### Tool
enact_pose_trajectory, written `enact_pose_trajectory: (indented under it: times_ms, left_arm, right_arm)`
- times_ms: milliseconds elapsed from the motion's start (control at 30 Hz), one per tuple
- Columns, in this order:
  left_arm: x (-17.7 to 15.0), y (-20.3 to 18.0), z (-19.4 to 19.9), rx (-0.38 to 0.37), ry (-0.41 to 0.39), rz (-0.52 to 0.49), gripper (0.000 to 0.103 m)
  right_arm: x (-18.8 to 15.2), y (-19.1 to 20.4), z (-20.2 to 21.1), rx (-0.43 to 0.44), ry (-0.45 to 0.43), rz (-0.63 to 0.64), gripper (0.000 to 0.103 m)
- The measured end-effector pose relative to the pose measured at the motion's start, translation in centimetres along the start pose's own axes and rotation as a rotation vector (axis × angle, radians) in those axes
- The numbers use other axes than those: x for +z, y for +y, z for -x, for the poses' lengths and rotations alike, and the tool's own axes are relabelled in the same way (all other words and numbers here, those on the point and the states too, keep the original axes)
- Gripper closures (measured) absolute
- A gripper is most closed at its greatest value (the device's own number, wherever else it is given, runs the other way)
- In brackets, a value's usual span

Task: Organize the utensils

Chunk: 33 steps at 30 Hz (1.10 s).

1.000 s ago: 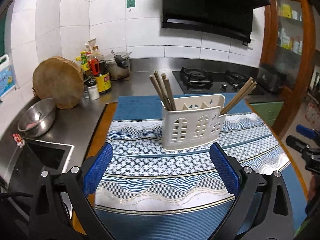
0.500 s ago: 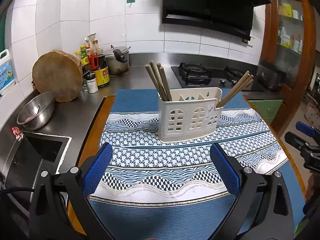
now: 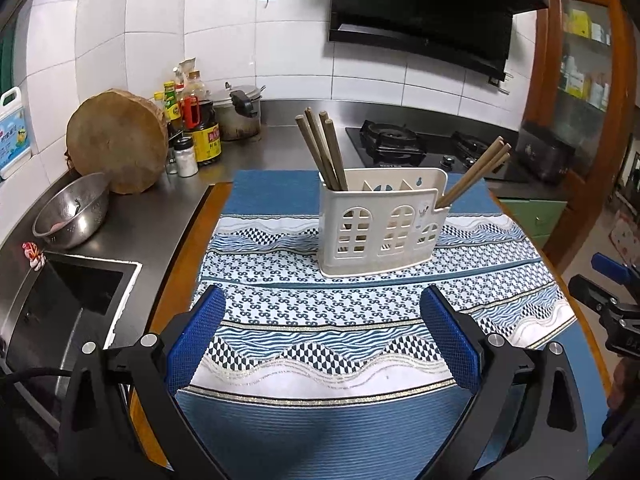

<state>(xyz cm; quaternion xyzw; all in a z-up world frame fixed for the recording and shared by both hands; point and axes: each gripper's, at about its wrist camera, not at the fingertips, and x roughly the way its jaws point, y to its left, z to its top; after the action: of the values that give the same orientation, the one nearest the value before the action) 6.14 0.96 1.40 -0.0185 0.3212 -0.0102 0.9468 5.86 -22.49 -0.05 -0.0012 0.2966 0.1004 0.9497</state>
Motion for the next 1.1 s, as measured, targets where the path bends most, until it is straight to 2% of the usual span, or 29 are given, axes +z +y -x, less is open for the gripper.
enact_pose_trajectory:
  times_ms: [1100]
  left_arm:
    - [-0.26,-0.02,0.42,-0.003,-0.012,0.012,0.006]
  right_arm:
    - [-0.03,-0.26,0.34,-0.001,-0.011,-0.011,0.014]
